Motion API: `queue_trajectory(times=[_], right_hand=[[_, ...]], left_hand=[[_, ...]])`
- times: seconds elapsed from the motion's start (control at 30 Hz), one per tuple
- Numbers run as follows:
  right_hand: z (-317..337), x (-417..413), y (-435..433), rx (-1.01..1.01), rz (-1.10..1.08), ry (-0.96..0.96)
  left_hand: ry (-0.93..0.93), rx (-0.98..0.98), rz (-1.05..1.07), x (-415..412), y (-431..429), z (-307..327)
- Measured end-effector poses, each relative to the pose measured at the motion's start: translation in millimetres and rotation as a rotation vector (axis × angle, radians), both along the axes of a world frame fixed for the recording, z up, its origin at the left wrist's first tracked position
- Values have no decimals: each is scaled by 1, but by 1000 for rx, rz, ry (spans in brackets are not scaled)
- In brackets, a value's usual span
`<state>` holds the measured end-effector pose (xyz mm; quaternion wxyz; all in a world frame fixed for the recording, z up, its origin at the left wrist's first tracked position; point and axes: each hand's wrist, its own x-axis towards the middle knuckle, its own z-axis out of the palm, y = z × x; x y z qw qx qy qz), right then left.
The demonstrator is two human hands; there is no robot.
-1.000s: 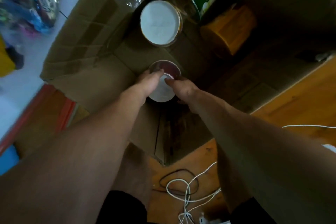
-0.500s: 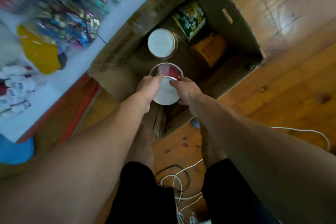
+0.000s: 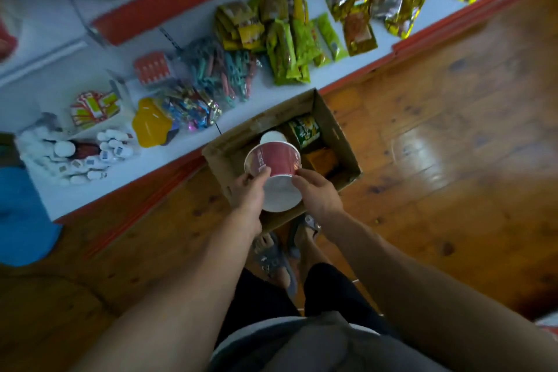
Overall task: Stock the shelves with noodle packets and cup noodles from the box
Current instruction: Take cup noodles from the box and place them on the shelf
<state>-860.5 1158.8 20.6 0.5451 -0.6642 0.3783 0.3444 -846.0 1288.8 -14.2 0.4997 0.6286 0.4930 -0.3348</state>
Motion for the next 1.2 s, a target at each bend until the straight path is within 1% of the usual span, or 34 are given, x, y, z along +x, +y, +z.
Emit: queue_trajectory(times=[0.13, 0.2, 0.33, 0.43, 0.53, 0.7, 0.8, 0.9, 1.1, 1.2], right_hand=[[64, -16, 1, -76, -48, -157], [95, -23, 1, -100, -69, -238], [151, -25, -4, -159, -95, -348], [186, -12, -8, -119, -158, -441], [212, 8, -12, -115, -201, -526], [238, 49, -29, -38, -255, -649], [242, 81, -44, -13, -249, -717], [240, 124, -63, 37, -175, -758], [232, 203, -95, 114, 9, -740], [225, 235, -99, 168, 54, -723]], left_hand=[[-34, -194, 23, -10, 10, 54], [-79, -237, -24, -15, 13, 86], [-313, -263, -172, -13, 15, 158], [-524, -231, -287, 1, 11, 194], [-678, -184, -314, 19, 5, 225], [-850, -64, -360, 49, -12, 249], [-955, -19, -323, 72, -28, 254], [-1026, 76, -251, 100, -47, 252], [-963, 103, -98, 161, -72, 252], [-957, 105, -44, 188, -80, 252]])
